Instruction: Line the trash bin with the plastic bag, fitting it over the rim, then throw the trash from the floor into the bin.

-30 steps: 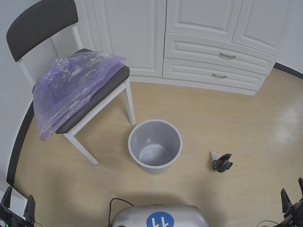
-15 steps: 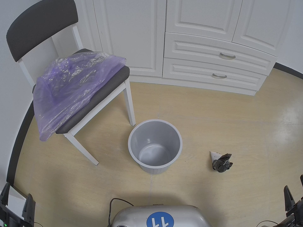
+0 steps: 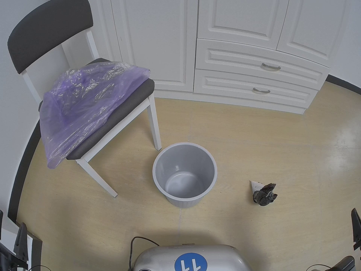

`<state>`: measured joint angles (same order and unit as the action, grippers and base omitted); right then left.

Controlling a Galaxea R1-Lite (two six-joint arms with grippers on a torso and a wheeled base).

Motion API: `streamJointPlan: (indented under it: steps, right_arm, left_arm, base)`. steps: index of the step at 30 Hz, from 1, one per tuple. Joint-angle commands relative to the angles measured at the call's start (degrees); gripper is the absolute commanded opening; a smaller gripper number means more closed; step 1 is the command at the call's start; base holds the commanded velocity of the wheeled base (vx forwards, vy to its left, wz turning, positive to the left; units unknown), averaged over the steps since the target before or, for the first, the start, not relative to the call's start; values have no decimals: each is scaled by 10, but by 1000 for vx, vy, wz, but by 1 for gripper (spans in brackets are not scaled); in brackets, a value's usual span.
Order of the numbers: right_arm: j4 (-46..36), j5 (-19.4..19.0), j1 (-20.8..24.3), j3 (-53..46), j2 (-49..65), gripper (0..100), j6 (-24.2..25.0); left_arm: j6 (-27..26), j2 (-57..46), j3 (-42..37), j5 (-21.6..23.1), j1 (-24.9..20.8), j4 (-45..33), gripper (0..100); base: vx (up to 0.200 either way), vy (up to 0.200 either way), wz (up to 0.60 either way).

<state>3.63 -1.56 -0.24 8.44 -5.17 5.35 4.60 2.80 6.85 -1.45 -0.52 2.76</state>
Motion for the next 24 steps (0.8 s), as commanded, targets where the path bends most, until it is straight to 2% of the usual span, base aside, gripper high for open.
streamJointPlan:
  steps: [1, 6, 13, 16, 18, 20, 24]
  right_arm:
    - [12, -7, -2, 87, -180, 100, -10]
    - [39, 2, 0, 164, -303, 100, -25]
    - [41, 19, 18, 247, -377, 100, -32]
    - [41, 45, 46, 272, -402, 100, -32]
    - [40, 79, 75, 269, -411, 100, -24]
    - [41, 97, 99, 265, -418, 100, -15]
    - [42, 114, 123, 262, -438, 100, -9]
  left_arm:
    - [-48, 159, 93, 0, -6, -39, 100]
    - [-95, 263, 145, -18, 2, -40, 100]
    - [-150, 351, 185, -50, 1, -39, 100]
    - [-180, 400, 206, -59, 2, -39, 100]
    - [-194, 437, 217, -82, 1, -39, 100]
    - [-204, 464, 225, -96, 1, -37, 100]
    - [-218, 496, 230, -111, 1, -28, 100]
  base:
    - [0, 0, 0]
    - [0, 0, 0]
    - [0, 0, 0]
    - [0, 0, 0]
    - [0, 0, 0]
    - [0, 0, 0]
    - [0, 0, 0]
